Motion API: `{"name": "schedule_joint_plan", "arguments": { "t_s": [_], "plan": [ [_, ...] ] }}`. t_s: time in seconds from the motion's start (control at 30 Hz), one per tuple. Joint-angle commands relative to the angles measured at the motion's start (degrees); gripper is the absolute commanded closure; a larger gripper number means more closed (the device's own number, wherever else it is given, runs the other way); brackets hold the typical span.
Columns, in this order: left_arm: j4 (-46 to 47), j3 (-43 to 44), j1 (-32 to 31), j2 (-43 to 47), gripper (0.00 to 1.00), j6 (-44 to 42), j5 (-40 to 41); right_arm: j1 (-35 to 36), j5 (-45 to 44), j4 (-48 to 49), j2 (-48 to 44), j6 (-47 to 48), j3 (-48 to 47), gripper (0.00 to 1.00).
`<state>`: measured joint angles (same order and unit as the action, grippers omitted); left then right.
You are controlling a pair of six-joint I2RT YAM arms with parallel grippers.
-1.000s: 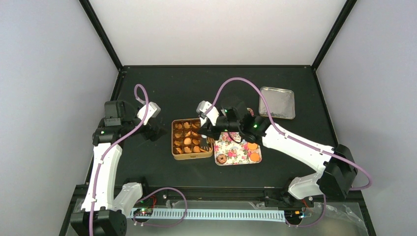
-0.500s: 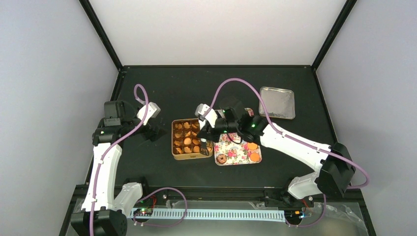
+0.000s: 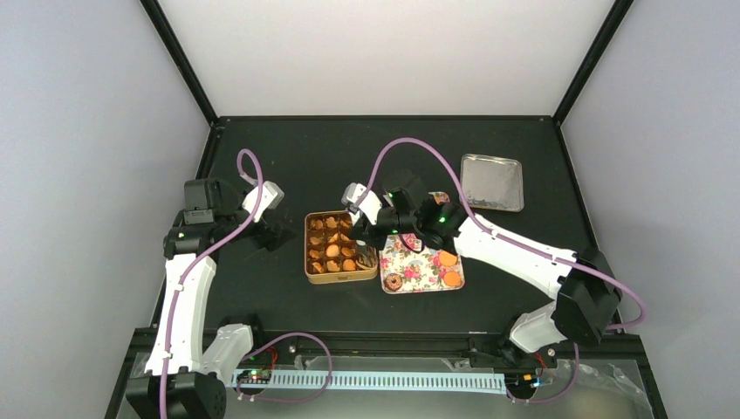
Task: Pack the cookies
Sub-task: Pick up the fake cookies from the empty pocket of the box.
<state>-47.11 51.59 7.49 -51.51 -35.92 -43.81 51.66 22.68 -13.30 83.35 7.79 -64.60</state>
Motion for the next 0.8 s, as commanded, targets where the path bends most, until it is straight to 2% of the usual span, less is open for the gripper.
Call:
{"name": "schedule_joint_plan", "arguments": {
  "t_s": [0.0,0.33,0.6,0.77],
  "plan": [
    [-0.5,1.9,0.5,-0.3,0.12,-0.9,-1.8,0.0,0.0,0.9,0.4,0.1,-2.3,0.86],
    [-0.4,2.0,0.7,-0.3,0.12,-0.9,-2.1,0.0,-0.8,0.0,-0.2,0.5,-3.3,0.99],
    [-0.5,1.9,0.8,-0.3,0.12,-0.9,-2.4,0.1,-3.2,-0.3,-0.4,0.4,-2.6,0.99],
    [-0.7,2.1,0.8,-0.3,0.12,-0.9,-2.4,-0.3,-5.7,-0.1,-3.7,-1.6,-4.1,0.99]
  ]
}}
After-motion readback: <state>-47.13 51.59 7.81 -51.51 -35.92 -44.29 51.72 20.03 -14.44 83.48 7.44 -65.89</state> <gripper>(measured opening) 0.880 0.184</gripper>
